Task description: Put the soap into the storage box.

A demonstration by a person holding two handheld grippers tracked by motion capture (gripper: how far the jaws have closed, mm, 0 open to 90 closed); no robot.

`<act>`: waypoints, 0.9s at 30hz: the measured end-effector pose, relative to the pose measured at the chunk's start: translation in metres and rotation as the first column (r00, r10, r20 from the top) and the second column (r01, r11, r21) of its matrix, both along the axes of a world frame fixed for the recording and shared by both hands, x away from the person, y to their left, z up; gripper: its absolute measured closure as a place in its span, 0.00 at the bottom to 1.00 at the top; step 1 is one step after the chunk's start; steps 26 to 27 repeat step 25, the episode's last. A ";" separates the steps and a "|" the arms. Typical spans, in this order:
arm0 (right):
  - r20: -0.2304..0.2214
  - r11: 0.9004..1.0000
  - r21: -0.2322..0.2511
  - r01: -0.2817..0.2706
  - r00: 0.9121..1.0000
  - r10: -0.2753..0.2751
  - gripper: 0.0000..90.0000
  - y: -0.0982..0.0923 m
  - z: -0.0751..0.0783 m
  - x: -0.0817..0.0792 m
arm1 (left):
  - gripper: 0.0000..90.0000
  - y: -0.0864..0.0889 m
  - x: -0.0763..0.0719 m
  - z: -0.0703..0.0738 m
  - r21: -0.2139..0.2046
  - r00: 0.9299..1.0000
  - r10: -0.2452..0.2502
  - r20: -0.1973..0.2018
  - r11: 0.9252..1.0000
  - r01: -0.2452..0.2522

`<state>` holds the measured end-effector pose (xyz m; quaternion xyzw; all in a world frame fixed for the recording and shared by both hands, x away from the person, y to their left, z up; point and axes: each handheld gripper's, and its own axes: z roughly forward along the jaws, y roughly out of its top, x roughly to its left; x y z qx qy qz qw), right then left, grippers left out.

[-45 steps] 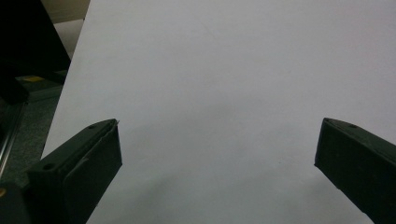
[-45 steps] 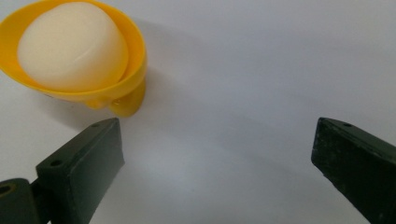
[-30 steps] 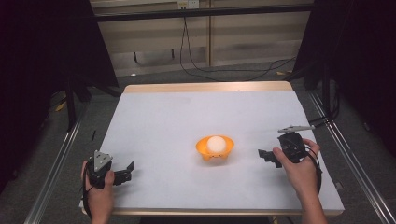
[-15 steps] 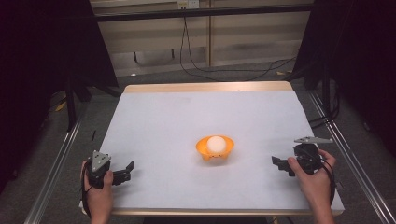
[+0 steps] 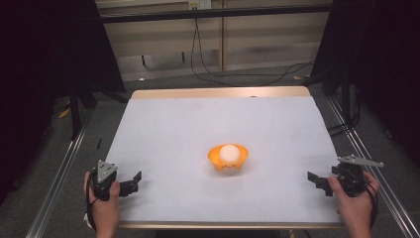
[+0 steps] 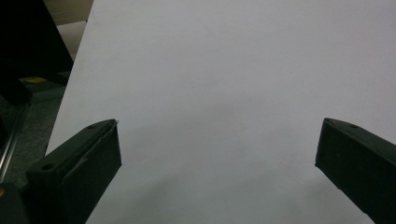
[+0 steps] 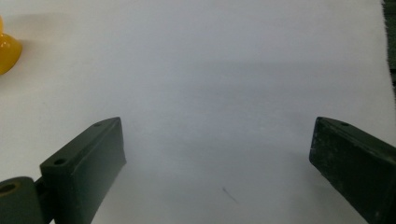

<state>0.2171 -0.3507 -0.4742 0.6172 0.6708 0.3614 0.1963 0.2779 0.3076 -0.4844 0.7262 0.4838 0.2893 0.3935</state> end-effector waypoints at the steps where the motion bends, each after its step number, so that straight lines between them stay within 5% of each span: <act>1: 0.008 1.000 0.004 0.006 1.000 -0.006 0.04 -0.003 -0.001 -0.002 | 0.00 0.000 0.000 0.000 -0.004 1.000 0.003 0.003 1.000 -0.003; 12: 0.095 0.997 0.055 0.049 0.994 -0.054 0.04 -0.034 -0.005 -0.030 | 0.00 0.002 -0.003 0.001 -0.016 1.000 0.008 0.031 1.000 -0.008; 18: 0.120 0.990 0.136 0.046 0.991 -0.062 0.04 -0.040 -0.012 -0.038 | 0.00 0.003 -0.003 0.001 -0.023 1.000 0.005 0.026 1.000 -0.005; 27: 0.136 0.989 0.135 0.057 0.988 -0.076 0.06 -0.039 -0.013 -0.038 | 0.00 0.002 -0.003 0.000 -0.032 1.000 0.012 0.028 0.999 -0.011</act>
